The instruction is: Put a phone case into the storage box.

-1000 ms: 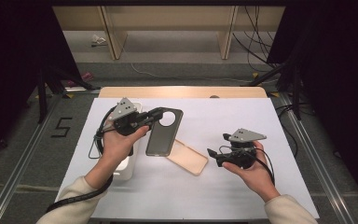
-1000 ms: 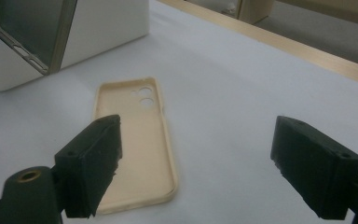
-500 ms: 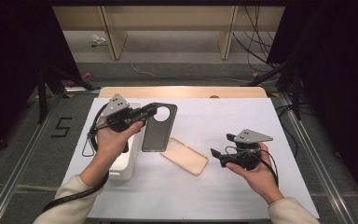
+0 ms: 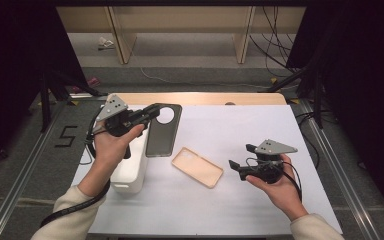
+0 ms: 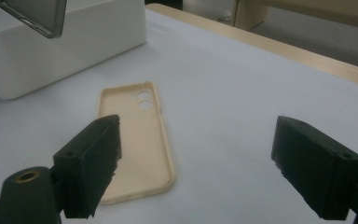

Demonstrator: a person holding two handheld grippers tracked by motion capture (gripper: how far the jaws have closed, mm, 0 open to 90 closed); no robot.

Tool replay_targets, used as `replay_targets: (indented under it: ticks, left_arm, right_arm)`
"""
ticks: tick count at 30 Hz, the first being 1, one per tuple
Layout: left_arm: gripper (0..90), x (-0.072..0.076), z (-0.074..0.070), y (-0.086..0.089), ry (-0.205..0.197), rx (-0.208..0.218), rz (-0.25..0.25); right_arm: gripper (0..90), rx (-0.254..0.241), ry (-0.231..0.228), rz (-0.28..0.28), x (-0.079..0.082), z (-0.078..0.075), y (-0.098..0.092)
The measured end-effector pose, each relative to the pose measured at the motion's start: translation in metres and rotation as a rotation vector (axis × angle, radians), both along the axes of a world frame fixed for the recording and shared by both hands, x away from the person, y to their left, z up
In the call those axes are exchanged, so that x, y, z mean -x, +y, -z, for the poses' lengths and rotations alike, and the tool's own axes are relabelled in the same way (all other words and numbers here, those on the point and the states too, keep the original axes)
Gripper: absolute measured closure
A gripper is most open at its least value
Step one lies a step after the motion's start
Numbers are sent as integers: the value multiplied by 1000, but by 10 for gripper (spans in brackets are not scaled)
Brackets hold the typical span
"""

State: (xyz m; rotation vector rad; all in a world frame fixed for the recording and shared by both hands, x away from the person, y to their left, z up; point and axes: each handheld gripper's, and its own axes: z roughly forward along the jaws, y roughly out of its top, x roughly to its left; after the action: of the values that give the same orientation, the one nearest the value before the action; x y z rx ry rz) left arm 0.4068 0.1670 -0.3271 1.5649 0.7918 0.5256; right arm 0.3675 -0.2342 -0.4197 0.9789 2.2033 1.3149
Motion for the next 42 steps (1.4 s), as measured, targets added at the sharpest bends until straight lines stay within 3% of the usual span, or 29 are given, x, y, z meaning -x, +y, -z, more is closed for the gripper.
replay_targets:
  ticks: [9, 42]
  left_arm:
    - [808, -2, -10, 19, -24, 9, -30]
    - [808, -15, -14, 72, -34, 18, -96]
  right_arm:
    - [167, -6, -1, 12, 2, 0, -5]
    - [167, -13, -4, 33, 5, -1, -15]
